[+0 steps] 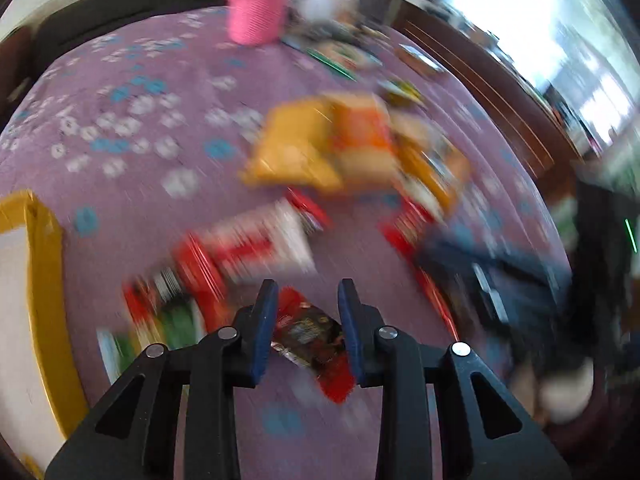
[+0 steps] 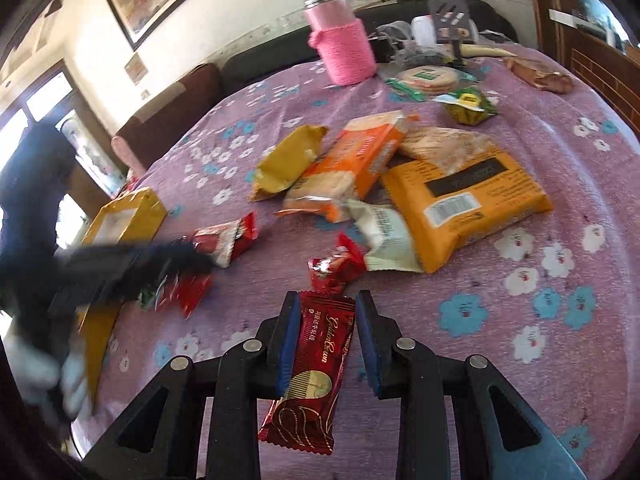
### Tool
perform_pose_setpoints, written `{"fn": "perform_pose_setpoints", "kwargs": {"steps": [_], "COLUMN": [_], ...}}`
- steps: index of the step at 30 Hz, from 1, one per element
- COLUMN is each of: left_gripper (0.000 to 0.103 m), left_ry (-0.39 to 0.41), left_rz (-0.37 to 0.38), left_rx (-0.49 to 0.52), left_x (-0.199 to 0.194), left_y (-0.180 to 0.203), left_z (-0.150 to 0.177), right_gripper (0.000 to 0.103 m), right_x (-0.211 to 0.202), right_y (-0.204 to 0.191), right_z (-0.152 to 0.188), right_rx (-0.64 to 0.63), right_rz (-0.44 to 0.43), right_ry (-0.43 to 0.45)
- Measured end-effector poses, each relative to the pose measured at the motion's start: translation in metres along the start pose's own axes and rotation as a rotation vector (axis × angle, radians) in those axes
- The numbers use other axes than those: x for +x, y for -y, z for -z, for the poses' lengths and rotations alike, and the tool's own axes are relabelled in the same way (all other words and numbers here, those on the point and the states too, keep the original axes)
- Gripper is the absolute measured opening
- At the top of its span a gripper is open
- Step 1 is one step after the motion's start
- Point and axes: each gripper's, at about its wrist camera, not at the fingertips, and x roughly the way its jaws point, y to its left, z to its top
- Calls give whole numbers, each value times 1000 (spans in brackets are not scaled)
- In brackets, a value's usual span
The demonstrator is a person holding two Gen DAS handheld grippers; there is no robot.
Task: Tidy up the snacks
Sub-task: 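Grasp a red candy with the left tool while the right tool grasps a red chocolate bar, then carry the candy and chocolate bar to the tray and release them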
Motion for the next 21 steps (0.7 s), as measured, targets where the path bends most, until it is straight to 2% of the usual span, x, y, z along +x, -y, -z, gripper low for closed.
{"fn": "perform_pose_setpoints", "kwargs": {"steps": [2,4,5,8,9,11,13,15,17,19,20,21], "left_gripper": [27,30,32,55,59,60,60,64,64,64,57,44], "left_ry": [-9,1,8,44,56,57,36,62,71,100,107,112], "left_rz": [11,16,9,-32,-32,-19,-49,-91,-104,-159,-213,-262], "left_rx": [63,74,60,-22,-49,-123,-181,-193,-207,-154,-102,-53], "left_x": [-13,-24,-28,-31,-31,-25,-18,-12,-3,5,10,13], "left_y": [17,25,26,23,21,12,9,13,17,26,33,40], "left_z": [21,35,41,54,57,60,58,52,45,40,40,41], "right_gripper": [29,29,29,30,30,30,31,32,32,31,30,30], "right_x": [-1,-1,-1,-1,-1,-1,-1,-1,-1,-1,-2,-2], "right_y": [5,6,5,4,4,5,4,4,5,5,5,6], "right_z": [-2,-2,-1,-1,-1,-2,-2,-2,-2,-2,-2,-2], "right_rx": [20,27,22,16,19,27,28,26,32,33,28,28], "right_rz": [5,0,5,11,8,0,-1,0,-5,-9,-8,-9], "right_ry": [1,0,1,1,0,0,1,1,-1,-7,-10,-12]}}
